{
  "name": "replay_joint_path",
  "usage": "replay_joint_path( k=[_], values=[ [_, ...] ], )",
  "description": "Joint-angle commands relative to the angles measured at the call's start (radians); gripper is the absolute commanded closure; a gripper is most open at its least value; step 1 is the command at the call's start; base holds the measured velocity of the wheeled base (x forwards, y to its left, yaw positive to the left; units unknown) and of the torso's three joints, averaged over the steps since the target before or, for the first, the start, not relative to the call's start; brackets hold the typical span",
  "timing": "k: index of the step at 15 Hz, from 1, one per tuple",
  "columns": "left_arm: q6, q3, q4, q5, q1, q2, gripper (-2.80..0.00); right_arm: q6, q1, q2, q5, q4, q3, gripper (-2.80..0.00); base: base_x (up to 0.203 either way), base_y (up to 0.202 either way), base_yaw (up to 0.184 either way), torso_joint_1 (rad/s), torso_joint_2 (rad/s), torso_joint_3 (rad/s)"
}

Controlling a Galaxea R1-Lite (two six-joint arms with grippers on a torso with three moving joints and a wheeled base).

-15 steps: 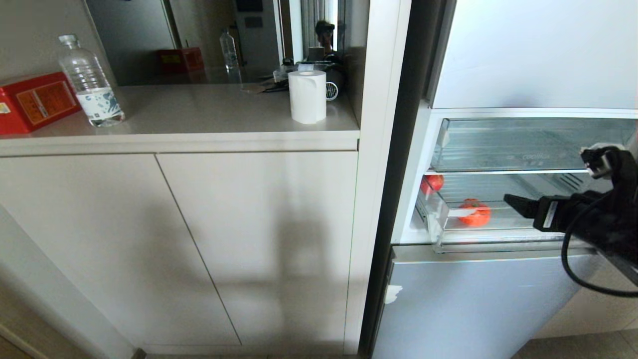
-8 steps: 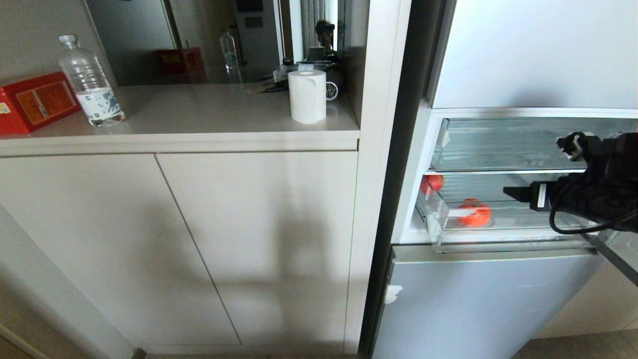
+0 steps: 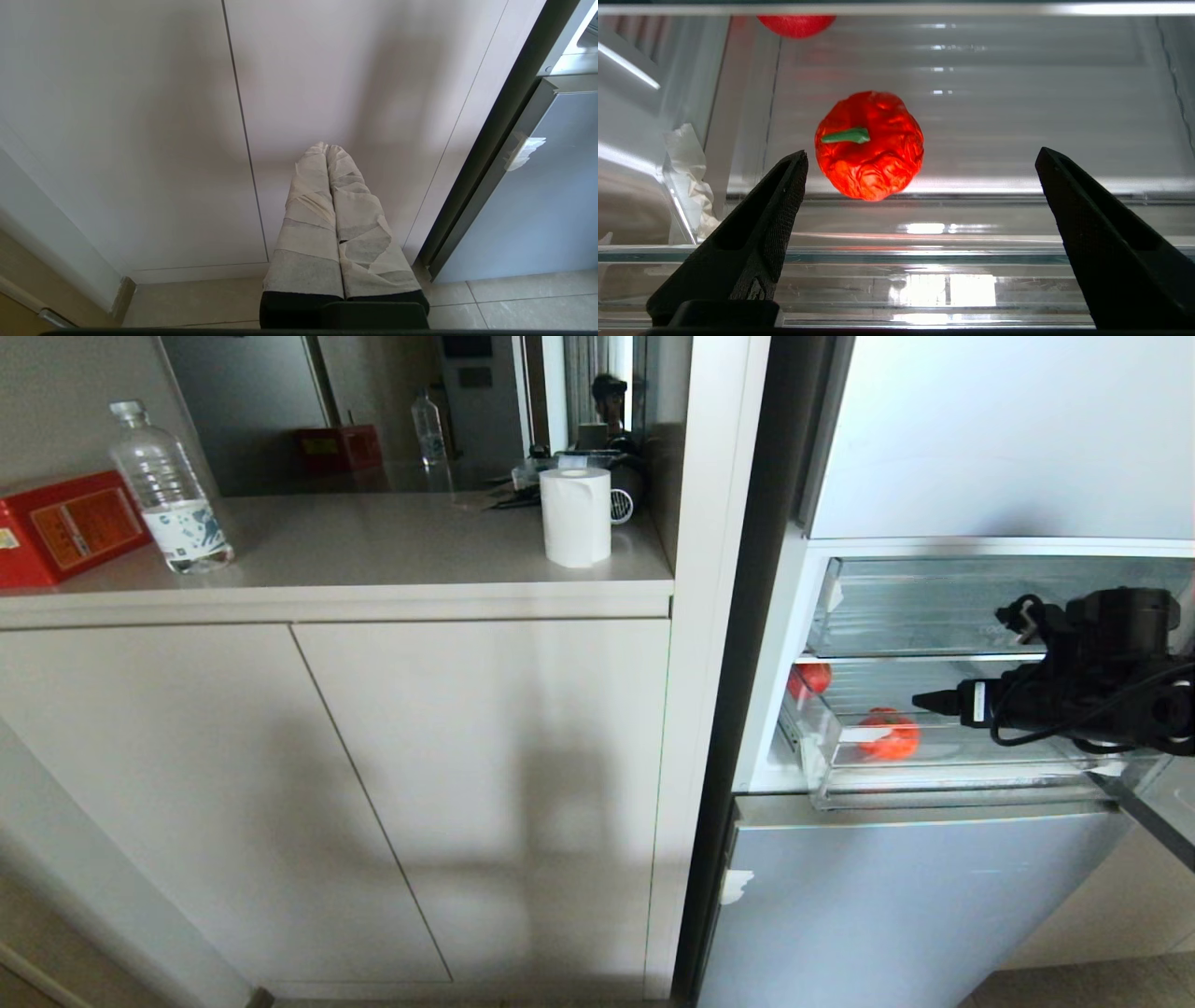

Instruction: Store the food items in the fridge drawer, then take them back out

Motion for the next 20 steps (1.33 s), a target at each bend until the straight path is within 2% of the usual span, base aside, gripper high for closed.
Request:
replay_joint_path(
  k=[1,3,9,15,20],
  values=[
    [0.0,0.0,0.0,0.0,0.0,0.0,0.0,-0.001,-0.011,-0.005,0.003,0.143,-0.049,-2.8,0.0,0.0,0.0,0.0,0.0,0.0],
    [0.0,0.0,0.0,0.0,0.0,0.0,0.0,0.0,-0.023,-0.048,0.005,0.304,-0.089,-2.8,0.0,0.0,0.0,0.0,0.0,0.0],
    [0.0,0.0,0.0,0.0,0.0,0.0,0.0,-0.003,-0.074,-0.187,0.004,0.647,-0.117,-2.8,0.0,0.0,0.0,0.0,0.0,0.0],
    [0.0,0.0,-0.001,0.0,0.0,0.0,0.0,-0.003,-0.068,-0.12,0.005,0.649,-0.156,-2.8,0.0,0.0,0.0,0.0,0.0,0.0],
    [0.0,0.0,0.0,0.0,0.0,0.0,0.0,0.001,-0.017,-0.021,0.008,0.648,-0.205,-2.8,0.0,0.0,0.0,0.0,0.0,0.0]
  ],
)
